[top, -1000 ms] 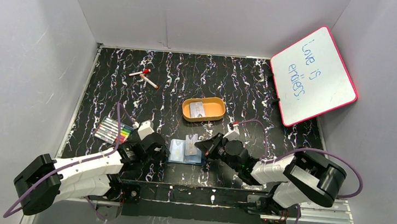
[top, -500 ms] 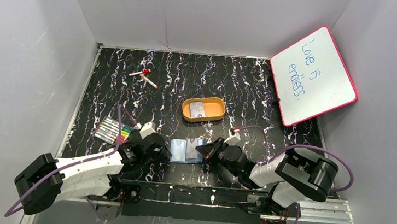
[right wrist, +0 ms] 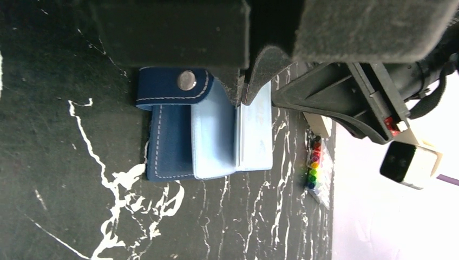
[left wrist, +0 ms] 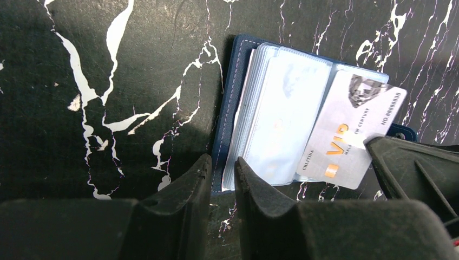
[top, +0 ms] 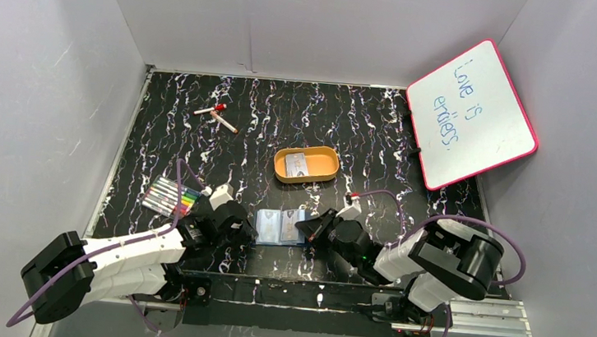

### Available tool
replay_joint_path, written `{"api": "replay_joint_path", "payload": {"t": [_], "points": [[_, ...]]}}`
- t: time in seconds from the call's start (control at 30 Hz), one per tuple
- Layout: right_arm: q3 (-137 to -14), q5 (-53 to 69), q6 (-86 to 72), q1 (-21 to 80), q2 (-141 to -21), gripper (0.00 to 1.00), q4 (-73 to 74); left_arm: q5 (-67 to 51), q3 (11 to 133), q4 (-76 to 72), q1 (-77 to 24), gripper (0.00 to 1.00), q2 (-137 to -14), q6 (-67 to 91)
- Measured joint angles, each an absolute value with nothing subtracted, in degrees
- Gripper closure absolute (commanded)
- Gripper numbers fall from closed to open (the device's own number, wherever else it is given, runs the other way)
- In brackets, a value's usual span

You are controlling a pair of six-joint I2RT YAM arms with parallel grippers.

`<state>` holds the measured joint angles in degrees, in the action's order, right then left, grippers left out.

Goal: Put the credit cards into the card holder
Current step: Insert the credit card into the card holder.

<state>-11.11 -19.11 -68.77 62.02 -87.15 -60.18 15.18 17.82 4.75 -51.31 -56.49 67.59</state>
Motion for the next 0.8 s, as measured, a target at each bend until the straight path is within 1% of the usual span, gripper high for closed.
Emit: {"api": "replay_joint_path", "payload": {"t": [0.6,0.67,0.8], "points": [[-11.64,-17.82,-68.82,62.0,-92.42,1.0,-65.28,15.07,17.82,4.75,-51.27,0.8,-56.45,67.55],[-11.64,-17.82,-68.84,62.02,-92.53,1.0,-65.8,15.07,17.82,4.78,-51.2,0.78,-56.45,67.55],[-11.55,-17.89,-68.84,62.02,-92.31,1.0,-66.06,15.11,17.82,4.99,-51.2,0.7,-56.14,67.57]]}}
